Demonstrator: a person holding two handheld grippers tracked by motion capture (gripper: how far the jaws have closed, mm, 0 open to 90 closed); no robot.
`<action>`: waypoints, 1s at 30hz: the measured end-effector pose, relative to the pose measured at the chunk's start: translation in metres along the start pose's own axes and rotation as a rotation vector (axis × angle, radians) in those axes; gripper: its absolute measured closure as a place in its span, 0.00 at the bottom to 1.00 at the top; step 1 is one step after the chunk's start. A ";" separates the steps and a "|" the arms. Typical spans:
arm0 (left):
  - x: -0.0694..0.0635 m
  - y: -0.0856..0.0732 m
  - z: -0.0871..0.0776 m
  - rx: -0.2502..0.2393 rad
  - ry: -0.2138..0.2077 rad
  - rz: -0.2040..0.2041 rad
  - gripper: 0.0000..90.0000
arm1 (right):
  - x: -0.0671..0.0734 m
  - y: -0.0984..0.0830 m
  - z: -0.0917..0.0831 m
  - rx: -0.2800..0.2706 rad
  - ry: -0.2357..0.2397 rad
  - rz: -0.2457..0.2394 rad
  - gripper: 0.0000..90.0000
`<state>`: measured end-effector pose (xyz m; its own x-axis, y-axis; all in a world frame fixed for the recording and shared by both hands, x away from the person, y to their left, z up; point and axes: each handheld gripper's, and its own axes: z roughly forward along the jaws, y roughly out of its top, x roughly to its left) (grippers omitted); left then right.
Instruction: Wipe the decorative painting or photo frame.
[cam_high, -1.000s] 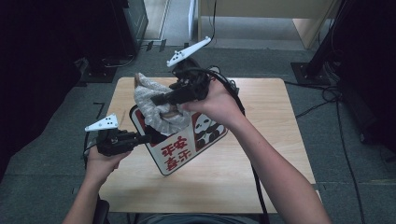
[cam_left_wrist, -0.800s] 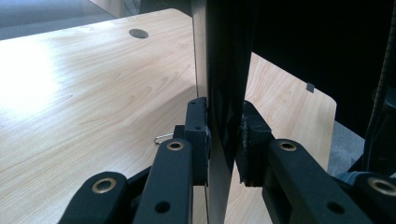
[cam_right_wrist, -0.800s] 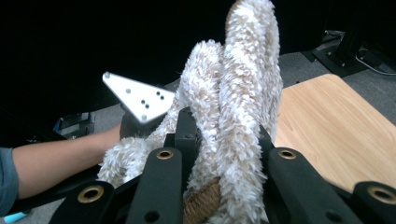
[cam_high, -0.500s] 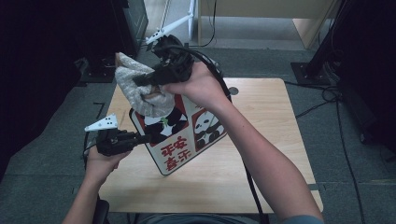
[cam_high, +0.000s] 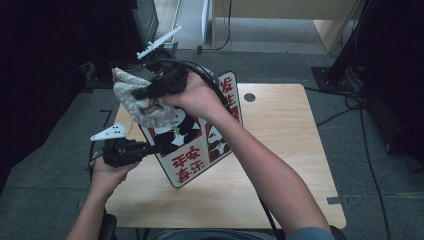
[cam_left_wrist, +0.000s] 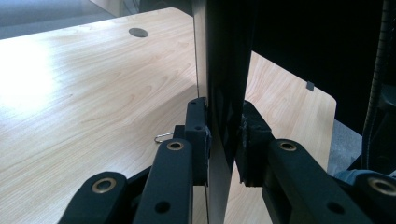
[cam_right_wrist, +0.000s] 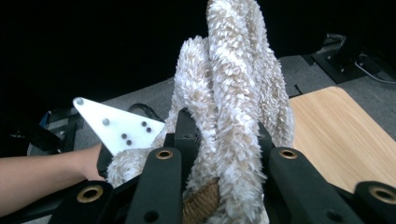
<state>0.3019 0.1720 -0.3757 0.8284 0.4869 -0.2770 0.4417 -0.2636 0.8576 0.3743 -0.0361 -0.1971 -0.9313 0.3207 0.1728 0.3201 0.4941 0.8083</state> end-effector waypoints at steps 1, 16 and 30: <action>0.000 0.000 0.000 0.001 0.000 0.001 0.86 | -0.001 -0.002 0.002 0.007 -0.001 0.005 0.82; 0.000 0.000 -0.001 0.003 0.004 0.000 0.86 | -0.006 -0.020 0.012 0.017 -0.020 0.028 0.73; -0.001 0.000 -0.001 0.009 0.004 -0.009 0.87 | -0.007 -0.024 0.009 0.009 -0.033 0.026 0.82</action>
<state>0.3008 0.1721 -0.3748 0.8228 0.4930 -0.2829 0.4524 -0.2668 0.8510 0.3749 -0.0437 -0.2229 -0.9164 0.3601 0.1747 0.3458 0.4925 0.7986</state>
